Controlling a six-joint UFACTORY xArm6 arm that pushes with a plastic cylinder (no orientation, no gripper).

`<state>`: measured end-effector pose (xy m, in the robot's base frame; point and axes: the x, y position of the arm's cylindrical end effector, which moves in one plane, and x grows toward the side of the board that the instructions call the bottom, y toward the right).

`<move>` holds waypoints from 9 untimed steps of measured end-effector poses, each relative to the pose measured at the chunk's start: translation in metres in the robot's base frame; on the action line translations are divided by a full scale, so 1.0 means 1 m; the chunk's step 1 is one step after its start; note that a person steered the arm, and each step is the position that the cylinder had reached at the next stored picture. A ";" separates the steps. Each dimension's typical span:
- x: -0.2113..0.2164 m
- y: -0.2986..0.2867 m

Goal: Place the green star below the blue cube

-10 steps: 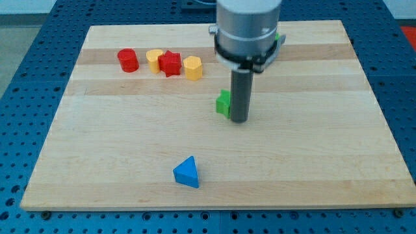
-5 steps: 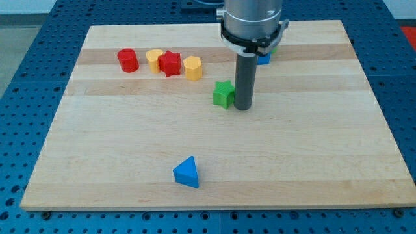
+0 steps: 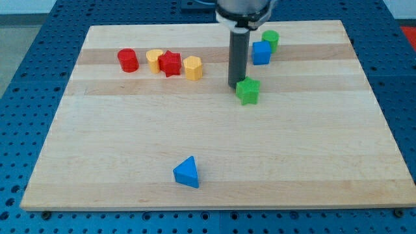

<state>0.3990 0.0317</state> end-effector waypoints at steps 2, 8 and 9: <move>0.064 0.005; 0.043 0.034; 0.032 0.025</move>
<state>0.4305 0.0564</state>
